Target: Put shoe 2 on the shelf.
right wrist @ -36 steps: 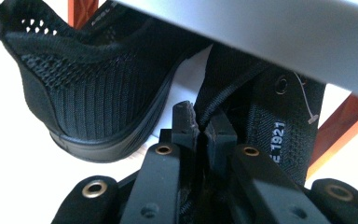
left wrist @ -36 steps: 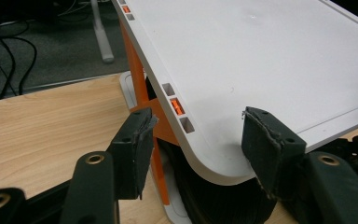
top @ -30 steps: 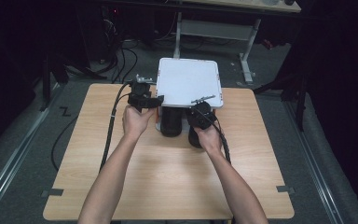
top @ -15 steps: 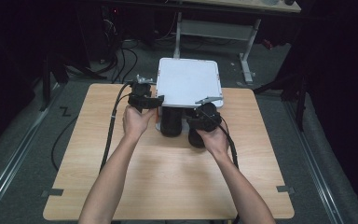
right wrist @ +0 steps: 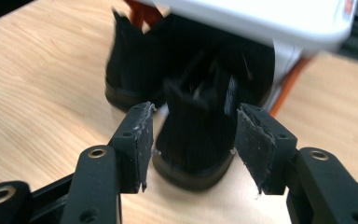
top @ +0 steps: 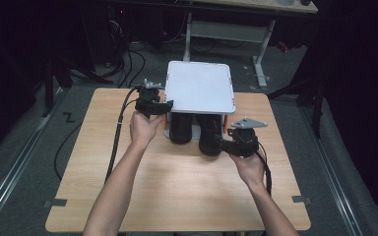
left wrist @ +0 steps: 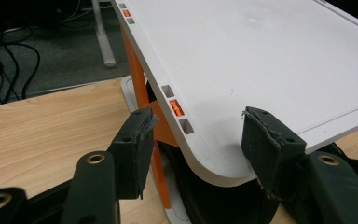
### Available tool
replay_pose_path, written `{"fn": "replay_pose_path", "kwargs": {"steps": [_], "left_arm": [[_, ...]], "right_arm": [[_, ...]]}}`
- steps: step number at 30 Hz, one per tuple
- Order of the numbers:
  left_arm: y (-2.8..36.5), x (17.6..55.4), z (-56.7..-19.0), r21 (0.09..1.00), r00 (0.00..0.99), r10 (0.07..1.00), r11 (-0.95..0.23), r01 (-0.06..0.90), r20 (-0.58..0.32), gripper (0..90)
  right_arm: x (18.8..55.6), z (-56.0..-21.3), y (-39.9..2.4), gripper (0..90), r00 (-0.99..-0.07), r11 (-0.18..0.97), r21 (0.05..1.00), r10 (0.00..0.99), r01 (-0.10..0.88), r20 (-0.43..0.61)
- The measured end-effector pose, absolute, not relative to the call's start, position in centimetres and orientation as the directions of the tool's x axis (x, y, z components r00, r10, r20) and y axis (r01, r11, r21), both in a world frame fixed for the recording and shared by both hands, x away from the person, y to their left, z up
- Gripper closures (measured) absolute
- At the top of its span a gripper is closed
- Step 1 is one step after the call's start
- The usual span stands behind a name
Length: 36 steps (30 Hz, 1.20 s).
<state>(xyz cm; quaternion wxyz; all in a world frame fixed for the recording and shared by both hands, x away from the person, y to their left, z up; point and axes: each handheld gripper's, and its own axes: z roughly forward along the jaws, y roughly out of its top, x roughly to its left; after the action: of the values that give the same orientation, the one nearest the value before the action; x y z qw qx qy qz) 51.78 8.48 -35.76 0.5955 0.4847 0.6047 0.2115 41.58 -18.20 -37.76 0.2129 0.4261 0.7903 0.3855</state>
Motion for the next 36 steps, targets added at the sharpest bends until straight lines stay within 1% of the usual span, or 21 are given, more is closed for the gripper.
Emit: {"fn": "replay_pose_path", "kwargs": {"steps": [2, 4, 7, 8, 11, 13, 16, 17, 18, 22, 25, 28, 30, 32, 33, 36], "left_arm": [[8.5, 51.8, -35.8, 0.831, 0.178, 0.837, 0.444, 0.335, -0.518, 44.4], [8.5, 51.8, -35.8, 0.831, 0.178, 0.836, 0.444, 0.336, -0.518, 44.5], [8.5, 51.8, -35.8, 0.833, 0.180, 0.837, 0.441, 0.335, -0.516, 44.5], [8.5, 51.8, -35.8, 0.833, 0.180, 0.838, 0.441, 0.334, -0.515, 44.4], [8.5, 51.8, -35.8, 0.834, 0.183, 0.837, 0.440, 0.334, -0.515, 44.8], [8.5, 51.8, -35.7, 0.833, 0.187, 0.836, 0.438, 0.338, -0.515, 45.7], [8.5, 51.8, -35.7, 0.833, 0.189, 0.836, 0.436, 0.340, -0.515, 46.2], [8.5, 51.8, -35.7, 0.832, 0.188, 0.836, 0.437, 0.341, -0.516, 46.2], [8.5, 51.8, -35.7, 0.832, 0.188, 0.836, 0.437, 0.340, -0.516, 46.2], [8.5, 51.8, -35.7, 0.835, 0.189, 0.837, 0.435, 0.337, -0.513, 46.2], [8.5, 51.8, -35.7, 0.836, 0.193, 0.837, 0.434, 0.337, -0.512, 46.5], [8.5, 51.7, -35.7, 0.837, 0.195, 0.837, 0.434, 0.332, -0.511, 46.7], [8.5, 51.8, -35.7, 0.837, 0.197, 0.835, 0.436, 0.332, -0.513, 46.3], [8.7, 51.9, -35.7, 0.819, 0.178, 0.825, 0.458, 0.346, -0.537, 43.0], [8.7, 51.9, -35.6, 0.814, 0.171, 0.823, 0.462, 0.351, -0.541, 43.0], [8.8, 51.4, -35.6, 0.823, 0.181, 0.826, 0.459, 0.335, -0.534, 40.4]], "right_arm": [[41.6, -39.2, -18.2, 46.4, -0.545, 0.349, 0.769, 0.839, 0.536, -0.001], [42.6, -41.5, -17.3, 45.3, -0.543, 0.370, 0.727, 0.840, 0.579, 0.005], [44.0, -43.2, -16.3, 44.0, -0.530, 0.377, 0.693, 0.848, 0.614, 0.009], [44.4, -43.6, -15.9, 43.1, -0.518, 0.377, 0.691, 0.856, 0.617, -0.004], [45.0, -43.8, -15.8, 42.9, -0.510, 0.354, 0.702, 0.860, 0.618, 0.016], [45.5, -43.9, -15.5, 44.7, -0.499, 0.352, 0.707, 0.866, 0.613, 0.002], [47.2, -43.8, -15.0, 44.8, -0.483, 0.351, 0.699, 0.876, 0.623, -0.009], [47.2, -43.8, -15.0, 44.8, -0.483, 0.351, 0.699, 0.876, 0.623, -0.009], [48.1, -43.7, -14.8, 44.7, -0.474, 0.348, 0.696, 0.880, 0.628, -0.012], [49.6, -43.7, -14.5, 44.4, -0.466, 0.348, 0.699, 0.885, 0.625, -0.024], [49.7, -44.0, -14.7, 43.2, -0.475, 0.345, 0.708, 0.880, 0.616, -0.016], [49.2, -43.8, -15.2, 45.7, -0.489, 0.345, 0.713, 0.872, 0.611, -0.003], [48.4, -43.5, -16.0, 46.3, -0.495, 0.328, 0.741, 0.869, 0.586, 0.007], [47.4, -43.0, -17.4, 47.3, -0.501, 0.306, 0.762, 0.865, 0.571, 0.027], [47.4, -43.0, -17.4, 47.3, -0.501, 0.306, 0.762, 0.865, 0.571, 0.027], [46.4, -42.7, -18.8, 48.7, -0.500, 0.302, 0.773, 0.865, 0.557, 0.023]]}}
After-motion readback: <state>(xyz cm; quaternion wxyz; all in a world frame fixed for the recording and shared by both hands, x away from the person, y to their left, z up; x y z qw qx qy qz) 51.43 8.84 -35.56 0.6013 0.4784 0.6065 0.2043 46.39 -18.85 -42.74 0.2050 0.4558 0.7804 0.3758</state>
